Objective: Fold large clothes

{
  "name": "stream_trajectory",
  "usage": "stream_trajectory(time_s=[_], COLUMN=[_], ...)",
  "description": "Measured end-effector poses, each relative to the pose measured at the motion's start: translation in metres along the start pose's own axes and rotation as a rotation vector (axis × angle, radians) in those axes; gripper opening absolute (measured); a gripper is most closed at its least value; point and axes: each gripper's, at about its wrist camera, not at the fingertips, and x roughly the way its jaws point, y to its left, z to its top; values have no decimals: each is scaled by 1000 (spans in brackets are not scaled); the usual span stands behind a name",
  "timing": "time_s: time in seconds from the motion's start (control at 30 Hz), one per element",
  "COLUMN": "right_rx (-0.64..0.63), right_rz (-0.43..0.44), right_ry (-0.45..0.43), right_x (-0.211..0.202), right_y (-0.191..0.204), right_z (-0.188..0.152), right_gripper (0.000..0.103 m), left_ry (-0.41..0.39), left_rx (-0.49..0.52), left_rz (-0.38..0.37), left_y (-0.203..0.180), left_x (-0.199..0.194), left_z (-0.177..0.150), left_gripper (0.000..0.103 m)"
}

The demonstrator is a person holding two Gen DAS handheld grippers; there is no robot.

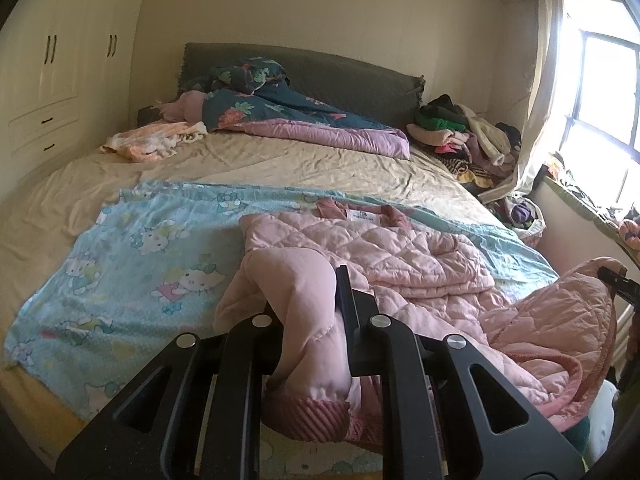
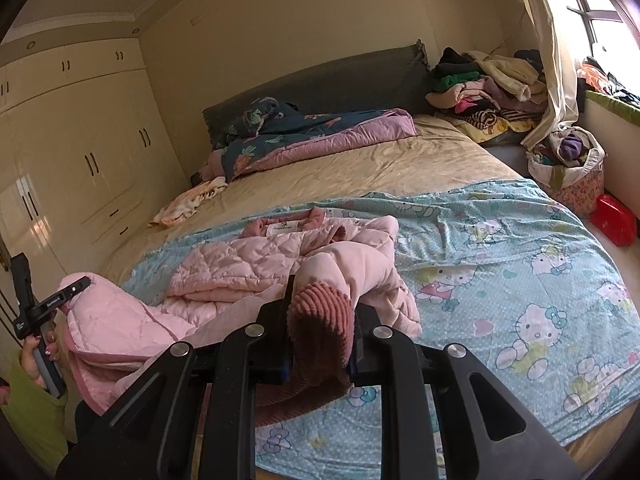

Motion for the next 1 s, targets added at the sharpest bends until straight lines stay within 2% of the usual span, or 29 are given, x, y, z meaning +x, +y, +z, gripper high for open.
stream_trajectory(time_s=[0.63, 1.0], right_rx=[20, 49], right_rz=[-18, -36], right_ry=[-21, 3], right_x=[30, 58], right_y=[-4, -13], right_z=[54, 76], right_gripper=[18, 18], left_ry=[-33, -39], left_rx=[-53, -31], left_rz=[22, 89], left_y=[9, 7], left_x=[20, 48], left_z=[39, 57], left_gripper=[9, 9])
